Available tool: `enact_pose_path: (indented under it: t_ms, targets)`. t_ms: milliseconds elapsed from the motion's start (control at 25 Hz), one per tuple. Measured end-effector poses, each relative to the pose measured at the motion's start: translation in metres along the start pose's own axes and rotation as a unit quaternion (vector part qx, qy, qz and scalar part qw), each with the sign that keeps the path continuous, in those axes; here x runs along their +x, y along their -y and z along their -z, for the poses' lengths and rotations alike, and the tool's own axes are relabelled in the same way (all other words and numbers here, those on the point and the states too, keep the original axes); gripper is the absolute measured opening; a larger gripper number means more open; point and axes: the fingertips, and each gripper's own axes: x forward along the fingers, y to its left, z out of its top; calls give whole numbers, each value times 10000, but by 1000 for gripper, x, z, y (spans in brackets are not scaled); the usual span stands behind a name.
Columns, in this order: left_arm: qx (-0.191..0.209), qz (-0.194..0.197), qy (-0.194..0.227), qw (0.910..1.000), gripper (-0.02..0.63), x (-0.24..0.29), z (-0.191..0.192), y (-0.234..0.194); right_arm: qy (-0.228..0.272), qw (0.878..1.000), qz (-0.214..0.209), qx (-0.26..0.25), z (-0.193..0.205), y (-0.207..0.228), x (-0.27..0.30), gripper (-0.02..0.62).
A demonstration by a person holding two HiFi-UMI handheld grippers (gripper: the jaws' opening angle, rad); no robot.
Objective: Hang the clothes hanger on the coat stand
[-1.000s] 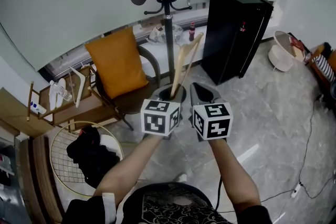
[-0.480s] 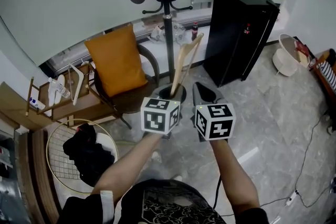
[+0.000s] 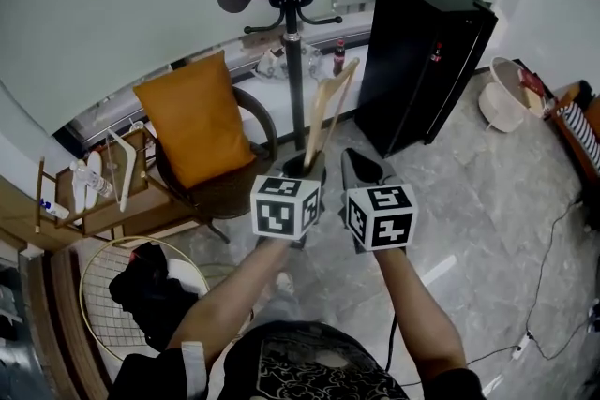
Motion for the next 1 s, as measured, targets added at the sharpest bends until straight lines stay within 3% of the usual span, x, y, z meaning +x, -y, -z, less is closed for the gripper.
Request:
enact_pose_path:
  t_ms: [600, 1000]
  targets:
    - [-45, 528, -211, 9984, 38, 70, -31, -96, -206, 9986, 491, 34, -32, 0, 120, 0]
    - [20, 753, -353, 9965, 38, 101, -37, -135, -237, 9973, 694, 50, -44, 1, 169, 0]
